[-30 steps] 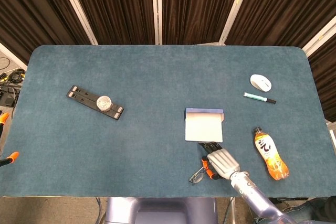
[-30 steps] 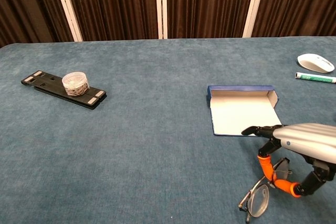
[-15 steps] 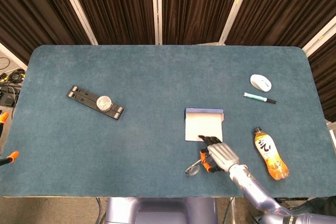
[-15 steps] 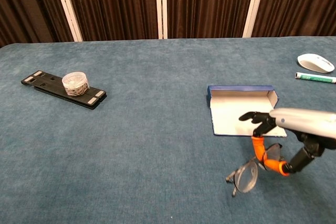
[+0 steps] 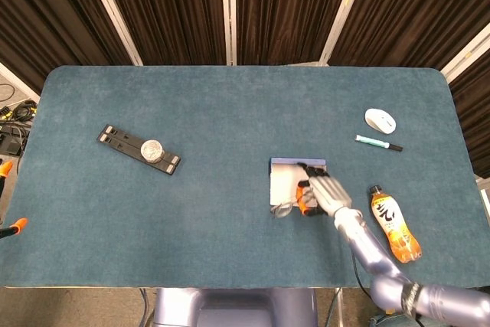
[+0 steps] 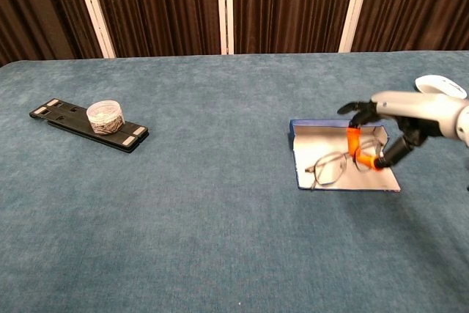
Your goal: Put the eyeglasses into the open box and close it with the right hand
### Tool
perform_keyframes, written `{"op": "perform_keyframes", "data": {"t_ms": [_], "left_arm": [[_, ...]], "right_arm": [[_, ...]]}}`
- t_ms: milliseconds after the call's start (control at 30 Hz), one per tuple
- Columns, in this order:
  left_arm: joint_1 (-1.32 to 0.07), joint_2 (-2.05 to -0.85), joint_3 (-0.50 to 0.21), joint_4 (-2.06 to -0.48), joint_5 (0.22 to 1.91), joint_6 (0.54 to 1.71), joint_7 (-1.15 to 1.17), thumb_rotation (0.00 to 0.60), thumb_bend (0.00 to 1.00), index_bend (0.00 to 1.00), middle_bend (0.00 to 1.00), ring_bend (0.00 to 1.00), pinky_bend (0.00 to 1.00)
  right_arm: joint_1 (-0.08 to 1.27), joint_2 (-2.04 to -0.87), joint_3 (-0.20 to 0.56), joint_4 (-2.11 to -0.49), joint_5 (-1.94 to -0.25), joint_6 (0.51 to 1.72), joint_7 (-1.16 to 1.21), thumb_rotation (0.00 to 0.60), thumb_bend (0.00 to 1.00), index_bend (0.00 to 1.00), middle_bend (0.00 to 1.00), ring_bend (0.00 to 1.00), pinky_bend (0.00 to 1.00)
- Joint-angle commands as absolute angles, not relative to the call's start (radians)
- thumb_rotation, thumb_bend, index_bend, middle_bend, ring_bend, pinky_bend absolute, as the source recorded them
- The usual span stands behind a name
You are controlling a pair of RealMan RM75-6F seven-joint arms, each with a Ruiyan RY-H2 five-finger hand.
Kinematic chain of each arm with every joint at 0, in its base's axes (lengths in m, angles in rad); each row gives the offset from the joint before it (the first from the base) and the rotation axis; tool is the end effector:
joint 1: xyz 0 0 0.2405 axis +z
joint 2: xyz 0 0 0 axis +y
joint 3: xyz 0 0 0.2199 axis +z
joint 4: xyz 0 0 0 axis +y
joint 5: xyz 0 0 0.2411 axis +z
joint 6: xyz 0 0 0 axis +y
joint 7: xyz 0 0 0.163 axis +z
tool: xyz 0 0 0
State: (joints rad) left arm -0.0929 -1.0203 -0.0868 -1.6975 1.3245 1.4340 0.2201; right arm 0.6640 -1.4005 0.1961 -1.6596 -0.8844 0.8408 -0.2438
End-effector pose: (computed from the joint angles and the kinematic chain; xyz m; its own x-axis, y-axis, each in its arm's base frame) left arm -0.3059 0.2084 0.1441 0.5738 0.0435 0.8178 0.8067 0.1422 -0.5736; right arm -0.1507 -0.3229 -0.0399 0.1972 -0.4864 0.8512 -0.9797 -0.1301 0.1525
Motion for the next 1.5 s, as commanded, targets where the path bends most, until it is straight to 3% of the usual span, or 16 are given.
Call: {"op": "perform_keyframes", "data": {"t_ms": [33, 400, 633, 733, 867, 1100, 1500], "left_arm": [[-0.097, -1.021, -0.091, -1.694, 1.313, 1.426, 0.219, 0.6, 0.0, 0.0, 0.0, 0.0, 0.0], [-0.101, -1.019, -0.092, -1.689, 1.314, 1.421, 0.196, 0.6, 0.0, 0.0, 0.0, 0.0, 0.0], [-0.106, -1.019, -0.093, -1.679, 1.3, 1.406, 0.184, 0.6, 0.0, 0.0, 0.0, 0.0, 0.0], [-0.108, -1.02, -0.094, -1.678, 1.296, 1.403, 0.185, 0.6, 0.0, 0.0, 0.0, 0.0, 0.0], [-0.109, -1.021, -0.093, -1.678, 1.295, 1.404, 0.188, 0.6, 0.0, 0.0, 0.0, 0.0, 0.0], [-0.112, -1.025, -0.093, -1.679, 1.287, 1.399, 0.202, 0.6, 0.0, 0.0, 0.0, 0.0, 0.0], [-0.123, -1.029, -0.102, -1.667, 1.253, 1.378, 0.205, 0.6, 0.0, 0.0, 0.0, 0.0, 0.0]], "right_arm": [[0.717, -1.447, 0.227, -1.586, -0.806, 0.853, -0.295, 0.6, 0.4, 0.63, 0.0, 0.0, 0.0], [0.799, -1.536, 0.236, -1.435, -0.681, 0.837, -0.365, 0.6, 0.41, 0.59, 0.0, 0.0, 0.0], [0.811, -1.581, 0.232, -1.37, -0.682, 0.874, -0.372, 0.6, 0.35, 0.22, 0.0, 0.0, 0.0], [0.802, -1.59, 0.231, -1.365, -0.711, 0.922, -0.374, 0.6, 0.28, 0.15, 0.0, 0.0, 0.0], [0.783, -1.582, 0.23, -1.389, -0.788, 0.979, -0.351, 0.6, 0.11, 0.08, 0.0, 0.0, 0.0], [0.773, -1.552, 0.195, -1.444, -0.88, 0.96, -0.341, 0.6, 0.0, 0.03, 0.0, 0.0, 0.0], [0.827, -1.676, 0.185, -1.332, -0.915, 0.927, -0.407, 0.6, 0.0, 0.03, 0.0, 0.0, 0.0]]}}
